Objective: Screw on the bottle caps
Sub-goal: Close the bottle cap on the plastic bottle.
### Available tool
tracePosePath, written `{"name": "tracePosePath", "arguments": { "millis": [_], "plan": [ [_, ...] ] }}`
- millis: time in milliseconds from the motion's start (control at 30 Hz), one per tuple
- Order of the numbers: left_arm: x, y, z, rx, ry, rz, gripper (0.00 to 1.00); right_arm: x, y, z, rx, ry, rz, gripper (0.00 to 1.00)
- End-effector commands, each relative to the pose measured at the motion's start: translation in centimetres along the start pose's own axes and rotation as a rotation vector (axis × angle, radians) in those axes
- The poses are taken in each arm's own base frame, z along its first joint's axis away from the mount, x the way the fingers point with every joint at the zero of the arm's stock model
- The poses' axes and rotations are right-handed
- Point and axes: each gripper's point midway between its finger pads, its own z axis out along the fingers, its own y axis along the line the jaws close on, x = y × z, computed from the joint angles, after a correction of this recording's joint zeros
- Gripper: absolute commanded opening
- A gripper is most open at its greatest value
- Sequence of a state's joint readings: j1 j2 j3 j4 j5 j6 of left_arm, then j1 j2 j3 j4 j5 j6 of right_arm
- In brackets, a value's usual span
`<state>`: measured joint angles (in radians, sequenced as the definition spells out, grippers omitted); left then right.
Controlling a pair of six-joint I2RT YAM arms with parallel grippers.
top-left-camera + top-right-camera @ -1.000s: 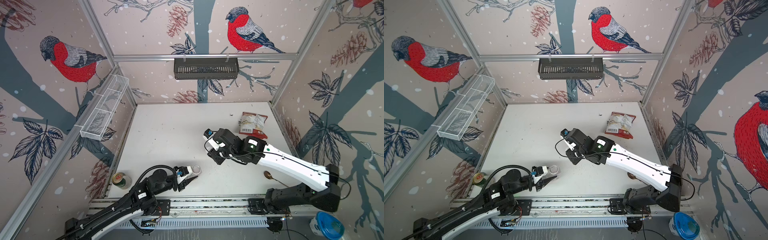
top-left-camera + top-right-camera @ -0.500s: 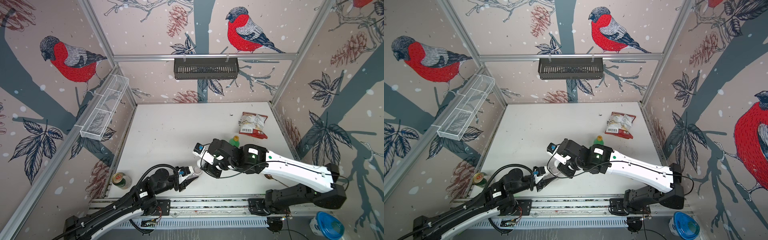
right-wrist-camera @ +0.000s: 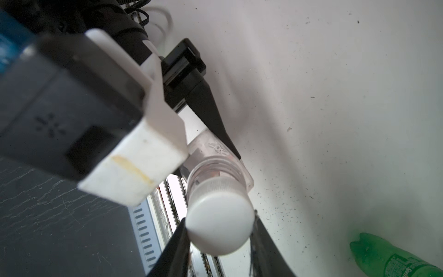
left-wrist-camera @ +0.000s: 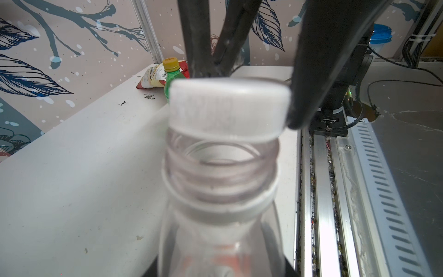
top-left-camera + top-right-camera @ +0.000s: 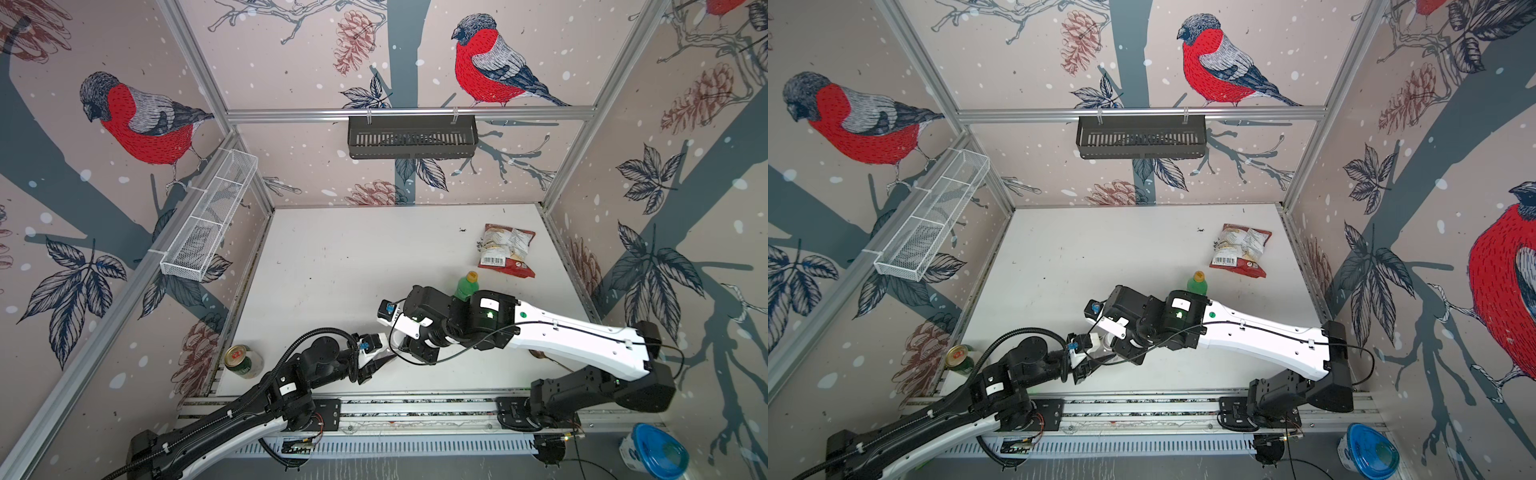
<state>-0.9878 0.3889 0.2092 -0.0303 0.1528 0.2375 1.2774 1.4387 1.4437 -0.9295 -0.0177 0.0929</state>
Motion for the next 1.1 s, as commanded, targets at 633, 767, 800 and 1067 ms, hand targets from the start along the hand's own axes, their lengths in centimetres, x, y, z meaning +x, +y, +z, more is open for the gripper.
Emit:
{"name": "tracePosePath", "arguments": {
  "millis": [633, 767, 800, 1067],
  "plan": [
    [-1.0, -0.1, -0.1, 0.006, -0.032, 0.008, 0.39, 0.9, 0.5, 1.1, 0.017, 0.098, -0.039, 0.39],
    [-0.9, 0.0, -0.1, 0.006, -0.030, 0.007, 0.39, 1.1, 0.8, 1.5, 0.012, 0.115, -0.047, 0.40],
    [-0.9, 0.0, -0.1, 0.006, -0.029, 0.007, 0.39, 1.1, 0.9, 1.6, 0.012, 0.114, -0.047, 0.41],
    [-0.9, 0.0, -0.1, 0.004, -0.032, 0.008, 0.39, 1.0, 1.0, 1.8, 0.007, 0.119, -0.050, 0.42]
  ]
}}
